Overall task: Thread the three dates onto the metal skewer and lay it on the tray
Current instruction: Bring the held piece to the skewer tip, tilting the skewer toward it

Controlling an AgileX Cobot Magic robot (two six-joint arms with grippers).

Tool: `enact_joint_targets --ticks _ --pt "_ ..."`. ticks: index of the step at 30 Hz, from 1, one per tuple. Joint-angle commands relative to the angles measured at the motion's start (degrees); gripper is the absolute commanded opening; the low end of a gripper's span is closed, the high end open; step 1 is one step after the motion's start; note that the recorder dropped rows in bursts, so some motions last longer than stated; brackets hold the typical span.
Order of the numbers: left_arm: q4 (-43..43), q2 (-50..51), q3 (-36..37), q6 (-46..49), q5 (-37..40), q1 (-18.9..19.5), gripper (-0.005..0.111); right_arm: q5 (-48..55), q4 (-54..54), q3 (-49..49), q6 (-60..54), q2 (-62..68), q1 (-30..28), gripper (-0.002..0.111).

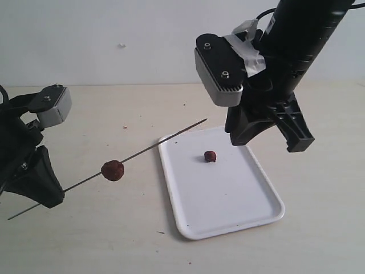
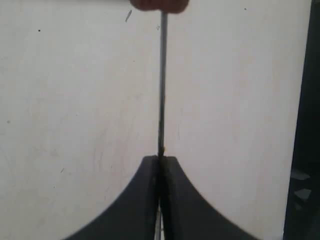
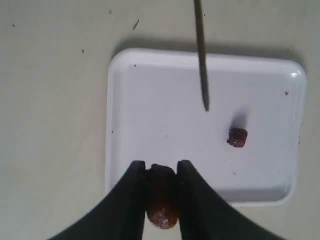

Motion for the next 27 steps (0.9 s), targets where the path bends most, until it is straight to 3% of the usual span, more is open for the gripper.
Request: enact_joint_targets --ticks 1,10,22,27 --pt "-1.17 -0.37 0.21 0.42 0.01 0.06 0.0 -0.9 5.74 -0.12 0.41 -0.19 0.03 0.022" --pt "-2.12 -0.37 2.53 3.51 0.01 -0.03 0.0 0.05 -3.68 -0.12 -9.09 -0.19 0.03 0.022" --pt "-3.42 -0.37 2.53 3.51 0.01 -0.03 0.0 0.05 -2.3 -0.12 -15.76 -0.19 0.03 0.022" --pt "-8.99 -0.37 3.69 3.19 0.01 -0.03 0.0 0.05 -0.71 -0.12 -14.84 -0.19 0.03 0.022"
